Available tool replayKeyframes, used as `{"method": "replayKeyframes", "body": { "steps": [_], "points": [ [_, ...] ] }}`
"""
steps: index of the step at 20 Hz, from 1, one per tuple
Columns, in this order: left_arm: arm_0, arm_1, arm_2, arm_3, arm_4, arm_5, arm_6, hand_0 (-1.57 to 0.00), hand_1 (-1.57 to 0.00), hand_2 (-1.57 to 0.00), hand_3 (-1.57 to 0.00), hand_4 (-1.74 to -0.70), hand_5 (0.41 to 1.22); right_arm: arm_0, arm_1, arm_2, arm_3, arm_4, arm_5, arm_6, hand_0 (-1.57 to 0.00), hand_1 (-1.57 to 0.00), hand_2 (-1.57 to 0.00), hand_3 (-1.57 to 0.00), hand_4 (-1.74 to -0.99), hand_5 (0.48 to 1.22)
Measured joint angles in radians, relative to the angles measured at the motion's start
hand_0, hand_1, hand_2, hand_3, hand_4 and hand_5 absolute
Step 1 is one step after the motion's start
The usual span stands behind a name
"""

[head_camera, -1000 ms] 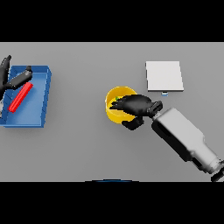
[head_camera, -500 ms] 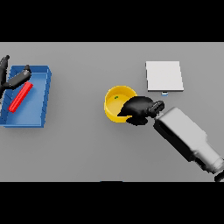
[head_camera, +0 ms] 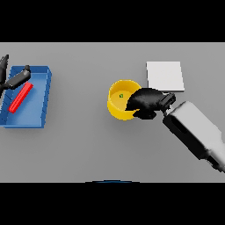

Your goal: Pick up the red beaker and tilt it to pour out 1 green nut into yellow bowl. Pick up the yellow bowl and place it on the metallic measuring scale.

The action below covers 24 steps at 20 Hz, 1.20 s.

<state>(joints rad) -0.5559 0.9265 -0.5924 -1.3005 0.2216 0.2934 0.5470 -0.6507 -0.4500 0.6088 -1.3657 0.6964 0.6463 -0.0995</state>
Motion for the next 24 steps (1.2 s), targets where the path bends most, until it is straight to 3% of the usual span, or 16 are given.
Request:
{"method": "replayKeyframes", "body": {
  "steps": [4, 8, 12, 16, 24],
  "points": [
    [0.011, -0.004, 0.0, 0.007, 0.006, -0.004, -0.011, 0.0, 0.0, 0.0, 0.0, -0.8, 0.723, -0.027, -0.045, -0.039, -0.071, -0.031, 0.036, 0.067, -1.56, -1.56, -1.55, -1.29, -1.723, 1.219],
    [-0.007, -0.012, -0.001, 0.002, 0.005, -0.001, -0.003, 0.0, 0.0, 0.0, 0.0, -0.8, 0.723, -0.071, -0.013, -0.058, -0.05, -0.048, 0.043, 0.137, -1.57, -1.57, -1.56, -1.24, -1.719, 1.22],
    [0.001, 0.012, 0.006, -0.017, 0.005, 0.002, 0.001, 0.0, 0.0, 0.0, 0.0, -0.81, 0.741, -0.137, -0.056, -0.069, 0.004, -0.03, 0.012, 0.084, -1.57, -1.57, -1.57, -1.33, -1.72, 1.221],
    [0.01, 0.006, -0.014, -0.047, -0.01, 0.016, 0.026, 0.0, 0.0, 0.0, 0.0, -0.8, 0.735, -0.163, -0.114, -0.11, 0.086, -0.025, -0.047, 0.06, -1.57, -1.57, -1.57, -1.24, -1.72, 1.221],
    [0.023, 0.033, -0.021, -0.066, 0.014, 0.031, 0.063, 0.0, 0.0, 0.0, 0.0, -0.83, 0.774, -0.21, -0.118, -0.142, 0.357, -0.015, -0.17, 0.024, -1.57, -1.57, -1.57, -1.17, -1.72, 1.221]
  ]
}}
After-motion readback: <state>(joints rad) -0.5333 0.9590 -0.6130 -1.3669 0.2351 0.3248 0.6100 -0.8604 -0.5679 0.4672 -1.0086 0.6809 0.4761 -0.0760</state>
